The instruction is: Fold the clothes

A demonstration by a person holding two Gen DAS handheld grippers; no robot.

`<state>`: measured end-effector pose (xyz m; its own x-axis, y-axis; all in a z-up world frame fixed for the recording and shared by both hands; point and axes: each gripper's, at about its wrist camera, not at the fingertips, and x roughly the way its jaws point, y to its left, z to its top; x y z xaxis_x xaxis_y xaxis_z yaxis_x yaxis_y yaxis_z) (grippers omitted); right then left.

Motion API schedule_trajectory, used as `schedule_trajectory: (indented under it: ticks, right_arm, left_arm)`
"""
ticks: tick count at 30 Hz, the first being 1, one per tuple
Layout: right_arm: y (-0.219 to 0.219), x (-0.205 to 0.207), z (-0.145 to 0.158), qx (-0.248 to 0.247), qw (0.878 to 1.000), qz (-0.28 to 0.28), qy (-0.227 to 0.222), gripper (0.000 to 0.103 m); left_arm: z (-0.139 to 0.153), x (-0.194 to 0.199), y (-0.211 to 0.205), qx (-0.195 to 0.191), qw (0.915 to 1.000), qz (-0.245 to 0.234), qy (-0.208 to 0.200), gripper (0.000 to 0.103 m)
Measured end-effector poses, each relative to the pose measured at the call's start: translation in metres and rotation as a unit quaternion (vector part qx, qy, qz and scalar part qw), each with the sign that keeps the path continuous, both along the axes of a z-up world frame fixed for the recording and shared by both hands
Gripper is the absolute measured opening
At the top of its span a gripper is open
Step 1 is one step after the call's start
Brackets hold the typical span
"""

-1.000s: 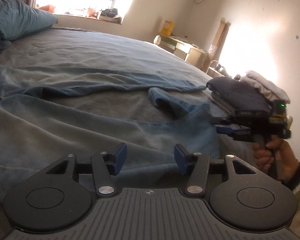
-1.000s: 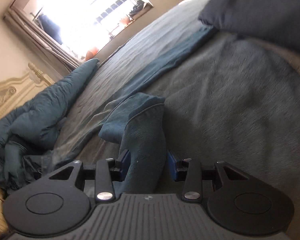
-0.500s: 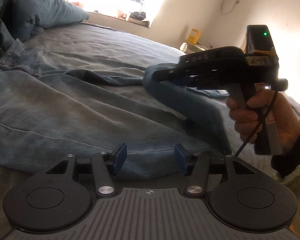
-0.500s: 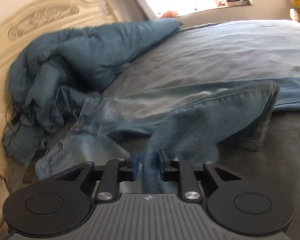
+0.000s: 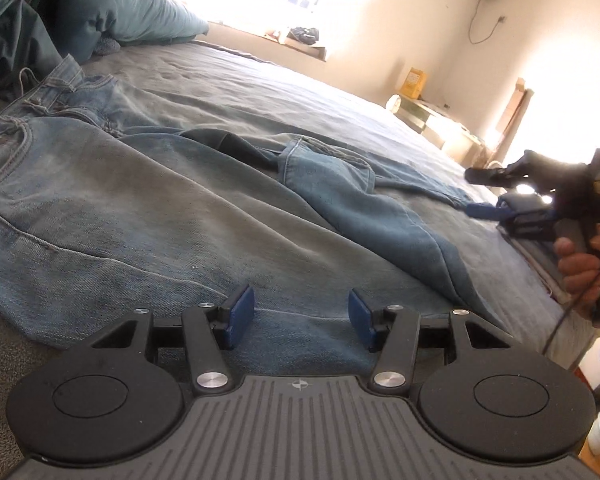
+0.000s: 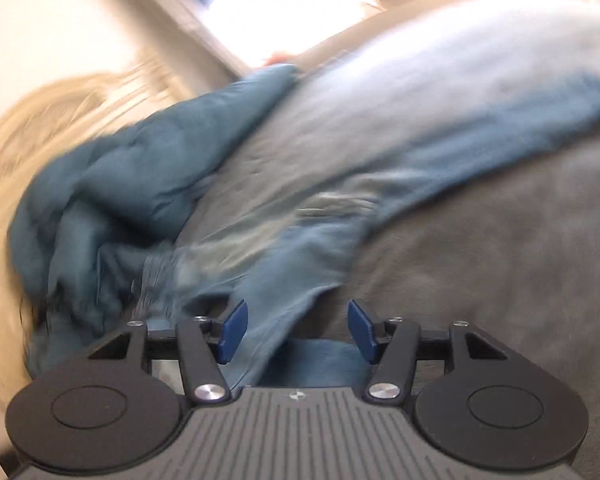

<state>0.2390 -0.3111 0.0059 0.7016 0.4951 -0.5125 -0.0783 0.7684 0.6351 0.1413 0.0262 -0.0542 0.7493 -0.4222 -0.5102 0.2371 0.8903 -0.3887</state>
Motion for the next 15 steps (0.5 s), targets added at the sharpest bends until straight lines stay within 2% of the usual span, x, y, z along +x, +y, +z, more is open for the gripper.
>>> schedule_trajectory:
  ticks: [2, 3, 8, 10, 12, 13, 14, 15]
  right_arm:
    - [-0.018, 0.026, -0.027, 0.082, 0.995, -0.026, 0.042, 0.060]
    - [-0.020, 0.040, -0.038, 0.108, 0.992, -0.029, 0.056, 0.059]
    - [-0.011, 0.100, -0.081, 0.154, 0.980, -0.062, 0.109, 0.057]
    - [-0.004, 0.116, -0.086, 0.166, 0.979, -0.050, 0.106, 0.055]
    - [0.002, 0.129, -0.088, 0.167, 0.980, -0.040, 0.104, 0.049]
    - [0.006, 0.133, -0.087, 0.162, 0.981, -0.037, 0.103, 0.039]
    - [0.008, 0.135, -0.086, 0.153, 0.982, -0.038, 0.104, 0.022]
    - [0.008, 0.136, -0.084, 0.144, 0.983, -0.040, 0.104, 0.015]
  left_arm:
    - [-0.002, 0.000, -0.001, 0.000, 1.0000, 0.000, 0.003, 0.052]
    - [-0.003, 0.001, -0.001, 0.002, 1.0000, -0.001, 0.004, 0.052]
    - [-0.005, 0.001, -0.002, 0.011, 0.9999, -0.007, 0.004, 0.052]
    - [-0.006, 0.001, -0.001, 0.011, 0.9999, -0.007, 0.004, 0.052]
    - [-0.006, 0.002, -0.002, 0.013, 0.9999, -0.008, 0.004, 0.052]
    - [-0.007, 0.002, -0.002, 0.014, 0.9999, -0.008, 0.004, 0.052]
    - [-0.007, 0.002, -0.002, 0.016, 0.9998, -0.007, 0.004, 0.052]
    - [-0.007, 0.002, -0.003, 0.018, 0.9998, -0.007, 0.004, 0.052]
